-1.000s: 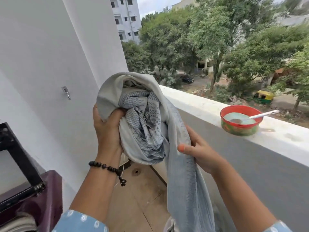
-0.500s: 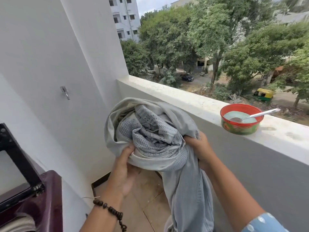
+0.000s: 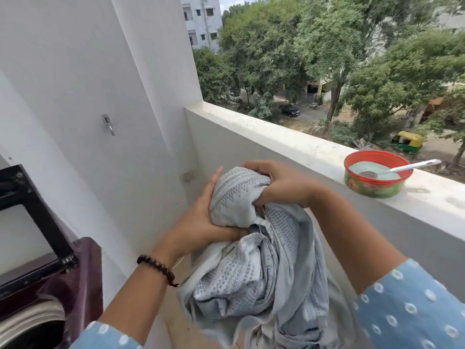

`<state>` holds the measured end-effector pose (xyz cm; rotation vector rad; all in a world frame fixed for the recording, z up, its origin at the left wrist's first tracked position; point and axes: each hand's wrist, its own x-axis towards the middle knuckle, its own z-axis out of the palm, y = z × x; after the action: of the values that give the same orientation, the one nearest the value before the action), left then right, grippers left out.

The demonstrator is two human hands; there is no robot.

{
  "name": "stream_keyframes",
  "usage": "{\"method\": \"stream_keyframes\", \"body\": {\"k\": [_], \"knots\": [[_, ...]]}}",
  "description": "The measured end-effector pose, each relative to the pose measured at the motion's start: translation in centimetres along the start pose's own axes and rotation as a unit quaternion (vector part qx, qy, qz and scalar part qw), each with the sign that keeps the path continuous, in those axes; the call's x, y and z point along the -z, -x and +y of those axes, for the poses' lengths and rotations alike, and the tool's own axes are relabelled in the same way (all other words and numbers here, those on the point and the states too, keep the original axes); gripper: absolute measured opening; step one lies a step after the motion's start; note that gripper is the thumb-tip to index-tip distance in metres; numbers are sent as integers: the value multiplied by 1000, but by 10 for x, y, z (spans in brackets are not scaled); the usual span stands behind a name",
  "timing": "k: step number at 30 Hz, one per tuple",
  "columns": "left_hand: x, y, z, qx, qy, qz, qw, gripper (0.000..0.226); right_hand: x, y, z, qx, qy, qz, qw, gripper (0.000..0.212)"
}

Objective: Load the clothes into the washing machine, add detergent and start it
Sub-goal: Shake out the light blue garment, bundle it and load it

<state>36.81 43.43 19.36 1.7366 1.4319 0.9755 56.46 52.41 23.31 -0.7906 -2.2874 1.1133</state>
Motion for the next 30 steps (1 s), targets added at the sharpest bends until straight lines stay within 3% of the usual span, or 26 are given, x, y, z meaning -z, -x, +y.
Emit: {"method": "stream_keyframes", "body": {"k": [3,7,10,11,13,16,20,23,26,28,30], "knots": [[-5,-1,-2,-33,61,114,991,84,3,1,2,1,-28,12,1000,70],[3,-3,7,-34,97,156,982,75,3,13,36,-4,-190,-59,980,94],[15,-3,22,-44,136,182,973,67,-7,31,75,-59,-248,-116,960,117],[19,-3,27,-48,151,194,968,64,-15,37,87,-84,-255,-136,954,114],[28,-3,37,-55,185,223,956,55,-32,48,106,-122,-251,-145,949,89],[38,-4,47,-56,217,247,943,50,-39,48,109,-133,-250,-12,959,50],[37,-1,39,-27,253,264,930,33,-9,35,87,-118,-218,135,959,41],[34,2,32,4,273,273,922,26,25,27,55,-62,-233,220,945,17],[29,6,23,28,250,265,931,19,46,18,15,59,-242,343,906,18],[27,7,17,19,232,263,936,41,50,9,-3,65,-171,338,923,15],[28,8,15,10,217,282,935,54,49,7,-14,41,-55,264,962,11]]}}
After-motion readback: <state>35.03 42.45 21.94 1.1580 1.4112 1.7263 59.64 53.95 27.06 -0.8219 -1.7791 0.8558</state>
